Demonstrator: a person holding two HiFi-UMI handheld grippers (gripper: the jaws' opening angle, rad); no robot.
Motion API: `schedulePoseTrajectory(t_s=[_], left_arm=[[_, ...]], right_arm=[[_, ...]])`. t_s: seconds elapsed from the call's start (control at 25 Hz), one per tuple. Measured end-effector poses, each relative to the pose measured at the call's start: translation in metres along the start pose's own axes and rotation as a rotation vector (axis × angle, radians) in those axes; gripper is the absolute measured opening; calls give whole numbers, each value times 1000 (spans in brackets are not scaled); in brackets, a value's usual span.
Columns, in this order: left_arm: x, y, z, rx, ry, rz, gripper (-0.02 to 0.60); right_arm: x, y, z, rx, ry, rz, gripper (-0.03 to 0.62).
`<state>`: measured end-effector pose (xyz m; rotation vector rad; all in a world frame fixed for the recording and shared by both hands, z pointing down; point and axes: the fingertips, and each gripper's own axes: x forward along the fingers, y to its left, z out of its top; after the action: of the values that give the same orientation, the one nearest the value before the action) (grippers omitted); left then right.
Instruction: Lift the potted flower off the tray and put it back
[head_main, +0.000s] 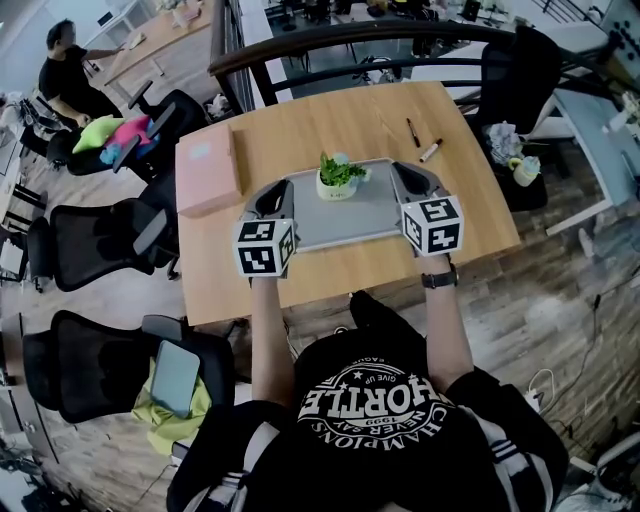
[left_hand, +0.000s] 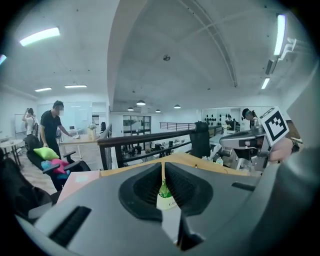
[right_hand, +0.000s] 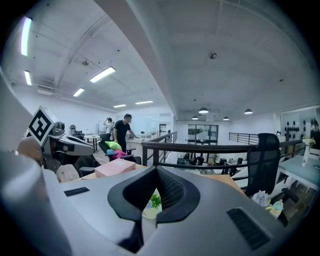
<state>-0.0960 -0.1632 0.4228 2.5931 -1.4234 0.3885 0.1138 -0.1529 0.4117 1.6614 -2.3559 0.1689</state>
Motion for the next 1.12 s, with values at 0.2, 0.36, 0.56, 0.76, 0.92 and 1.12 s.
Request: schedulePoseTrajectory(t_s=[0.2, 0.36, 0.56, 0.76, 0.92, 1.12], left_arm=[[-20, -3, 13, 4, -93, 20, 37], [-38, -9, 19, 5, -183, 16, 32], [-57, -21, 19, 44, -272, 13, 28], [-68, -36, 4, 34, -283, 15, 28], [-71, -52, -3, 13, -284, 8, 28], [-58, -66, 4, 25, -281, 25, 28]], right_arm=[[-15, 18, 10, -9, -31, 54, 18], [-30, 20, 16, 0, -74, 8, 18], [-51, 14, 18, 13, -127, -63, 18], [-69, 18, 1, 25, -115, -77, 18], [-81, 18, -10, 7, -95, -68, 18], [-77, 4, -9, 28, -112, -35, 18]])
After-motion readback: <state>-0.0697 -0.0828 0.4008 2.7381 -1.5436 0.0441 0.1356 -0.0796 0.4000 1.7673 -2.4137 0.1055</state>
